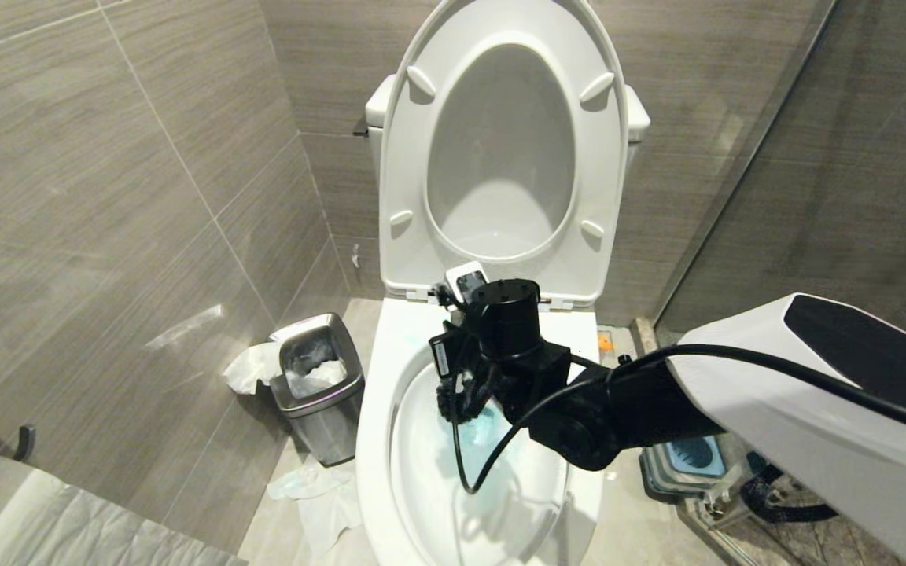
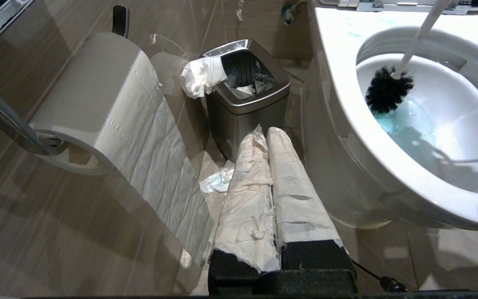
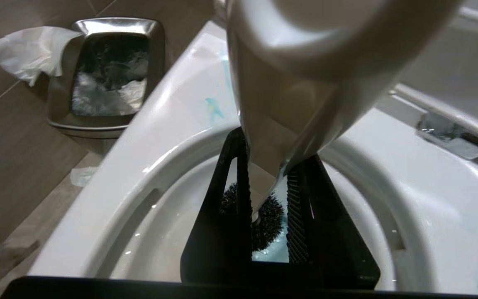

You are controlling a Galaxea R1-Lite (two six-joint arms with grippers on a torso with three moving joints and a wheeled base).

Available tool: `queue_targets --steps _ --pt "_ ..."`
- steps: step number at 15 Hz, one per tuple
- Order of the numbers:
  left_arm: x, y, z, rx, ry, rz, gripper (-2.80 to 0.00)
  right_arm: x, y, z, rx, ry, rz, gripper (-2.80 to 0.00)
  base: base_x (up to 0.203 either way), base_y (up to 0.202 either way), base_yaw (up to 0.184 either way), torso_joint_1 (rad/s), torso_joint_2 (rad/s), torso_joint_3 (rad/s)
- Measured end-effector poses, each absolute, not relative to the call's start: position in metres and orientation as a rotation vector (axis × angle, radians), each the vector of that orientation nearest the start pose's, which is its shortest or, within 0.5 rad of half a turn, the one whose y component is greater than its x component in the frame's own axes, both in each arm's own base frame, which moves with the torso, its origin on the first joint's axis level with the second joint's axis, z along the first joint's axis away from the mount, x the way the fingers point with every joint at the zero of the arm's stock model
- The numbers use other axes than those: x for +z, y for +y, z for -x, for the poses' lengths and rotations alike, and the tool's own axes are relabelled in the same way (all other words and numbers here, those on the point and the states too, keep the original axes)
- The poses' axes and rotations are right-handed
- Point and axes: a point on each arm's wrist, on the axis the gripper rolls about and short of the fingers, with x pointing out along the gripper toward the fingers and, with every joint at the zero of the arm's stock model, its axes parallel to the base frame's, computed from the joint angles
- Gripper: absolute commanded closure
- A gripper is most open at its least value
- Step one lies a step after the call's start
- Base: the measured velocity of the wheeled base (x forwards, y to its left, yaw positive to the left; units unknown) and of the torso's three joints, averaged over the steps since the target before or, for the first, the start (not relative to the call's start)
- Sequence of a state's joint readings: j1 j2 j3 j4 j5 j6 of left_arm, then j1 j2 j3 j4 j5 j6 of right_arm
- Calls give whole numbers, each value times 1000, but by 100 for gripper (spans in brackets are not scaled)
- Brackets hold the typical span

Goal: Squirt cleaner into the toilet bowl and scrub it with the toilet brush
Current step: Scrub the toilet bowl

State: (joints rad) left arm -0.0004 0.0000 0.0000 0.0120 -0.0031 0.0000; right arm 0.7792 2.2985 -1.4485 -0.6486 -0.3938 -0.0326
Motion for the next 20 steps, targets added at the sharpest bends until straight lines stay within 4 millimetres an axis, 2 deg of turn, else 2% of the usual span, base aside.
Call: queue_targets --steps 5,9,12,15,20 --pt "74 0 23 -4 12 0 0 118 347 -307 470 180 160 0 0 0 0 0 0 0" --pt "74 0 23 -4 12 0 0 112 345 -274 510 241 163 0 0 0 0 0 0 0" --pt "74 0 23 -4 12 0 0 113 326 -250 509 291 161 0 0 0 0 0 0 0" --pt "74 0 23 -4 12 0 0 118 300 -236 478 319 157 0 0 0 0 0 0 0" --pt "74 0 23 -4 12 0 0 136 250 -254 349 283 93 0 0 0 0 0 0 0"
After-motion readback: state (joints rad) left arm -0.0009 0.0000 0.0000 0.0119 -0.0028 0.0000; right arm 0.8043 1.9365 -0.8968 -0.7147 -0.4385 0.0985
